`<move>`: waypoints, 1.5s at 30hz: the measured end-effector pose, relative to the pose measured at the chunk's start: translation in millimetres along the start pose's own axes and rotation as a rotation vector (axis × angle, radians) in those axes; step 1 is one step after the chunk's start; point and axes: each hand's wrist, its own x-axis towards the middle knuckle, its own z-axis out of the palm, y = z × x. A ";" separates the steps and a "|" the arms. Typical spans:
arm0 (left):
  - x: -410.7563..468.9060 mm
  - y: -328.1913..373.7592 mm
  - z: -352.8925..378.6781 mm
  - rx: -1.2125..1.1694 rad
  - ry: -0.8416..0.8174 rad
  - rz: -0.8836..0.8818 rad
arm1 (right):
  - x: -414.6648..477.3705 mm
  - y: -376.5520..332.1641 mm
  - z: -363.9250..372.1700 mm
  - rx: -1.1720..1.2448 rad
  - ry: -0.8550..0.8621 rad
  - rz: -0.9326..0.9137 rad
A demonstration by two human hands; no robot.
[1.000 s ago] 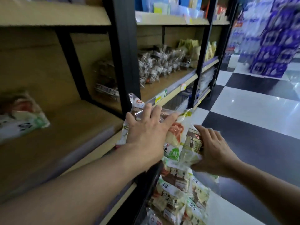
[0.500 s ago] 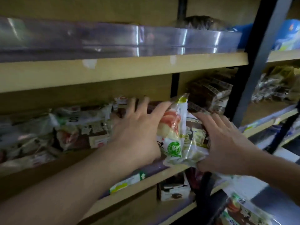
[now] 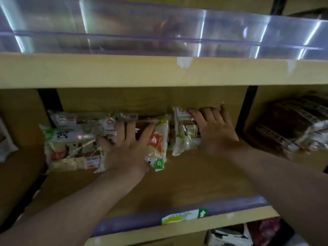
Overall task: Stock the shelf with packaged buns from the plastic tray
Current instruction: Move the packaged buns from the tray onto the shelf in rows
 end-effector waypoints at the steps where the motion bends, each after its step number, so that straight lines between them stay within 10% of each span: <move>1: 1.5 1.5 3.9 0.004 -0.019 -0.009 | 0.8 -3.1 12.2 0.006 -0.042 0.004; 10: -8.0 12.1 35.6 -0.121 -0.058 0.007 | -3.4 5.7 49.6 0.349 -0.341 -0.097; 19: -21.5 0.8 29.5 -0.151 0.116 0.066 | -12.5 -20.0 47.4 0.259 0.136 0.014; 26: -17.6 -23.0 30.9 -0.194 -0.038 0.075 | 2.4 -19.3 50.2 0.302 -0.284 0.016; 45: -32.3 -49.5 8.7 -0.142 0.103 0.164 | -26.1 -12.3 46.7 0.228 0.011 0.068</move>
